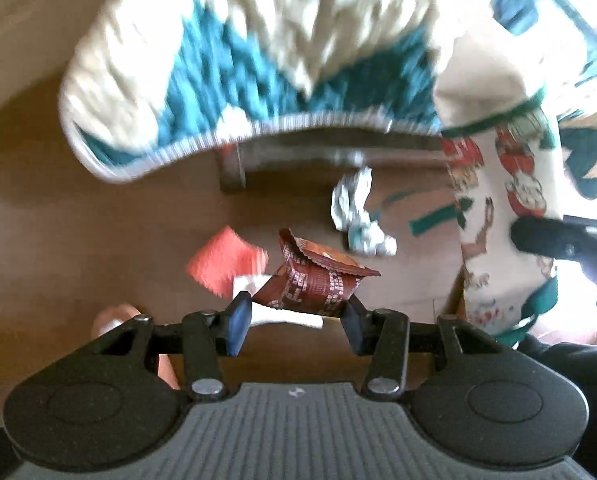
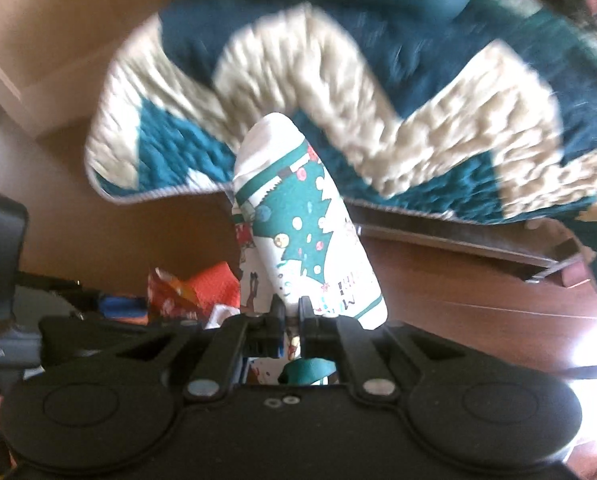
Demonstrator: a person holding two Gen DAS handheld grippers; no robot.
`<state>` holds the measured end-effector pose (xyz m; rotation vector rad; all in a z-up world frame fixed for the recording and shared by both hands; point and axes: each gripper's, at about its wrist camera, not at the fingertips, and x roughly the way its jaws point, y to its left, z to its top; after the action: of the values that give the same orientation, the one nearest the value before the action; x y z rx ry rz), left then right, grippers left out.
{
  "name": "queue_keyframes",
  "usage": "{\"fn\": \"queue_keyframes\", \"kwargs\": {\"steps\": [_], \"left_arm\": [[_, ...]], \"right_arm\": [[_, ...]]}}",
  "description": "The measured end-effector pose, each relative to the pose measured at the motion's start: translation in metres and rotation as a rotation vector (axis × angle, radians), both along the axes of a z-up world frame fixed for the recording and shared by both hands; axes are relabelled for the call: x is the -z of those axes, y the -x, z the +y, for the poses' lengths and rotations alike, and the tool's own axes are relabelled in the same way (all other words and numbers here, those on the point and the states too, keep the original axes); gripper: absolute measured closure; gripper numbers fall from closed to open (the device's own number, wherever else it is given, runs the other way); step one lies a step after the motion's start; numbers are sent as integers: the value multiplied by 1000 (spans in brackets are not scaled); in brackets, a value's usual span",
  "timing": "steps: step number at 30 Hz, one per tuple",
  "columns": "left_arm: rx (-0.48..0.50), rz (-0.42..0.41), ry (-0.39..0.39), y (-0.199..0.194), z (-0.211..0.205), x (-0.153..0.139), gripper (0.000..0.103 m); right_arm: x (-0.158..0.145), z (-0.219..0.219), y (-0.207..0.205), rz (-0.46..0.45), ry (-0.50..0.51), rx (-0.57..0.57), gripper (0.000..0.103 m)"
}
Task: Collect trash
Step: 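Lift the brown wrapper and paper bag with both tools toward the teal bin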
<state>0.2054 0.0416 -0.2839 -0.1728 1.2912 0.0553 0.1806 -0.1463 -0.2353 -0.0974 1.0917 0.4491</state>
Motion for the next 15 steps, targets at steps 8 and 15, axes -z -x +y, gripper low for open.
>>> {"fn": "queue_keyframes", "kwargs": {"steps": [8,15], "left_arm": [[-10,-197,-17,30,-2,-100,56],[-6,-352,-6,27,-3,-185,56]], "right_arm": [[-92,-19,57,-196,-81,30,98],[-167,-23,74,-375,-145,40,98]]}}
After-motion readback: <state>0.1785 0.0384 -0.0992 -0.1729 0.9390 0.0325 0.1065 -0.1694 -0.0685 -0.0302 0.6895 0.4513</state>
